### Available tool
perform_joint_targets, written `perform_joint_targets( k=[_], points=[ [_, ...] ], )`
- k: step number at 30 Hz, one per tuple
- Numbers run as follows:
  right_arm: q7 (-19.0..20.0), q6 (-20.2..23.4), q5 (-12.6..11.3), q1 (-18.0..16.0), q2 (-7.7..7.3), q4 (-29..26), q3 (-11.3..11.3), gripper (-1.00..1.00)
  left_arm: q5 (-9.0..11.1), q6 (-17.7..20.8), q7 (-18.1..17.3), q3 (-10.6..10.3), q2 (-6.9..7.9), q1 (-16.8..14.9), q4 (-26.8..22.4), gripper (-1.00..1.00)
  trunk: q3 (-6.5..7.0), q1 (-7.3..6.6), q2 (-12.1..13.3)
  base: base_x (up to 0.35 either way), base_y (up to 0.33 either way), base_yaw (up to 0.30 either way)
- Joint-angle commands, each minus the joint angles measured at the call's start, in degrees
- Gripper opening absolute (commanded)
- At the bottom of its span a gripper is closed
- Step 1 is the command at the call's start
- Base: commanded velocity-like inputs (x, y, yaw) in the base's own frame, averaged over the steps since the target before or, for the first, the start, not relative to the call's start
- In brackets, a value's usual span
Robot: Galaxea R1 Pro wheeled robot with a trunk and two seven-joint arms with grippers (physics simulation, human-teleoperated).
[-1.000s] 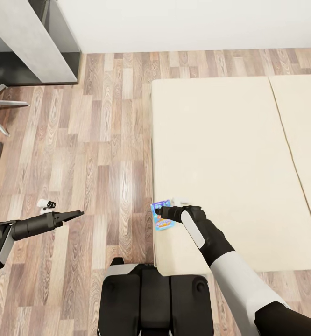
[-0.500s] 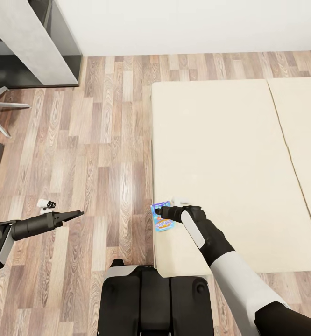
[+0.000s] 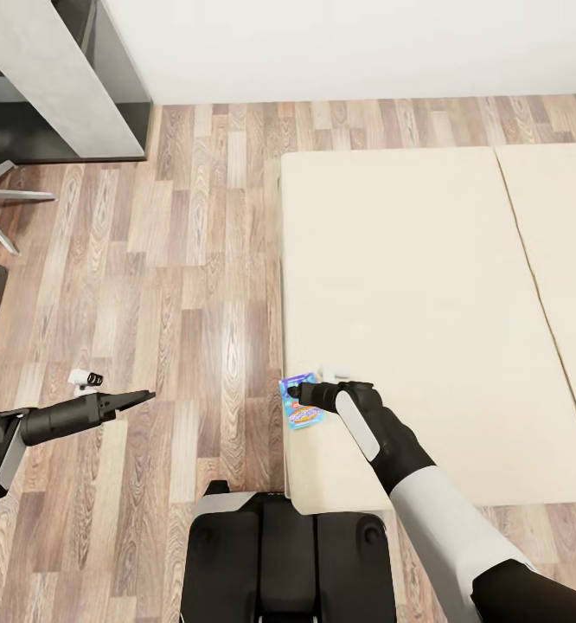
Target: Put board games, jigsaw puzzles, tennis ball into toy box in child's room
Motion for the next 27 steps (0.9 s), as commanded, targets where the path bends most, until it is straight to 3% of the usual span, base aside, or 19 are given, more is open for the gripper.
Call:
perform_joint_targets(
  k=[1, 27],
  points=[
    [-0.6, 0.2, -0.6, 0.0, -0.02, -0.1, 0.1, 1.0, 0.0, 0.6, -0.2, 0.0, -0.01, 0.0, 0.0, 1.0, -0.06, 0.03, -0.1, 0.0, 0.0, 0.0],
    [-0.6, 0.2, -0.7, 0.0, 0.01, -0.3, 0.1, 1.0, 0.0, 0.6, -0.2, 0.0, -0.01, 0.0, 0.0, 1.0, 0.65, 0.03, -0.1, 0.0, 0.0, 0.0]
  ],
)
